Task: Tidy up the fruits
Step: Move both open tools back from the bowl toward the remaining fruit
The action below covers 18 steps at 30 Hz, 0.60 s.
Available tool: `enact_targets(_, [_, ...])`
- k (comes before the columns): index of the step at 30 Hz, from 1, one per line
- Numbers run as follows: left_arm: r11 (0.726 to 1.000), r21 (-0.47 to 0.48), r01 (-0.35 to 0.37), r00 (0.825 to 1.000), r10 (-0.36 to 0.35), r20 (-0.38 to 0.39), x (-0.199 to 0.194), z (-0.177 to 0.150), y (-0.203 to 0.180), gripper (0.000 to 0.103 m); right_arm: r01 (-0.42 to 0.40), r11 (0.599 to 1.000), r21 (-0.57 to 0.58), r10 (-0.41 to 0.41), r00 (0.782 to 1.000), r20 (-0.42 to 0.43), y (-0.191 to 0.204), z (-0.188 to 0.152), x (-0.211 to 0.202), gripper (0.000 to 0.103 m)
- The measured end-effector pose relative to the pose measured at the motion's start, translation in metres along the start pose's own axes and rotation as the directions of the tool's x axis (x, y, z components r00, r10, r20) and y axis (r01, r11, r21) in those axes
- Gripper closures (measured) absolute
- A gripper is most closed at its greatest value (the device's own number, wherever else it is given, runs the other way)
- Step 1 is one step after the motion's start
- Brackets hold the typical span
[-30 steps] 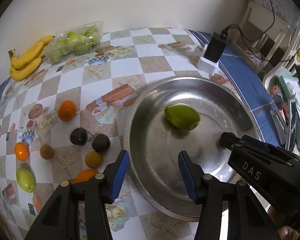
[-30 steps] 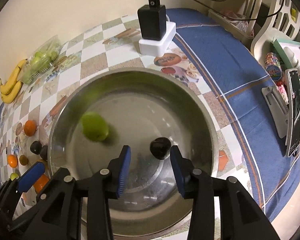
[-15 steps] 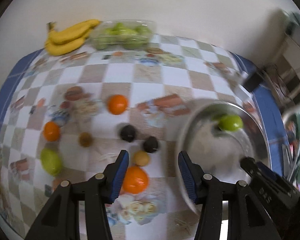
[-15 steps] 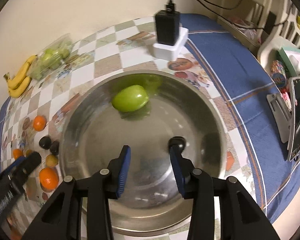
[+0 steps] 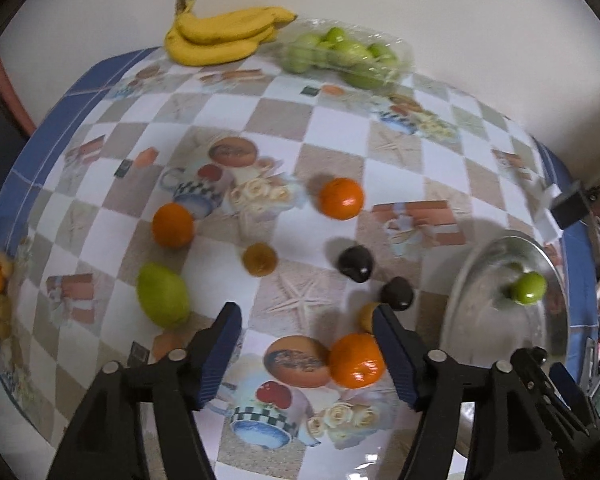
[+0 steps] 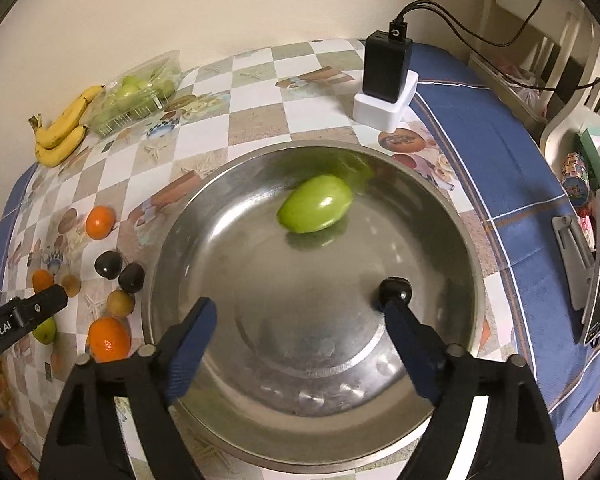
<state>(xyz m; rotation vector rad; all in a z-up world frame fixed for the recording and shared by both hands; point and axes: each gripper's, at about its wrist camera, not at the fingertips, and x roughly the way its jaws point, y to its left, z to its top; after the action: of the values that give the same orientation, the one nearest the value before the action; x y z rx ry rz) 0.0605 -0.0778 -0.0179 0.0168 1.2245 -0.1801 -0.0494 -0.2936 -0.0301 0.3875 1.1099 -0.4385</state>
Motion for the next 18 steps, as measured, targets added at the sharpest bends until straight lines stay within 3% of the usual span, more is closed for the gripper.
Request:
enact_targets(5, [0.999, -0.033, -0.039, 0.999, 0.039, -0.003, 0.004, 0.000, 0.008, 0.015, -0.015, 1.000, -0.004, 0.015, 1.000, -0.005, 0.001, -0.001, 0.004, 0.005])
enact_targets(7, [0.998, -0.041, -0.054, 0.999, 0.054, 0.004, 0.004, 0.000, 0.010, 0.001, -0.018, 1.000, -0.002, 0.018, 1.000, -0.005, 0.001, -0.002, 0.004, 0.000])
enact_targets(18, [0.997, -0.050, -0.058, 0.997, 0.061, 0.048, -0.002, 0.004, 0.018, 0.000, -0.113, 0.994, 0.008, 0.113, 0.993, 0.021, 0.009, 0.000, -0.007, 0.000])
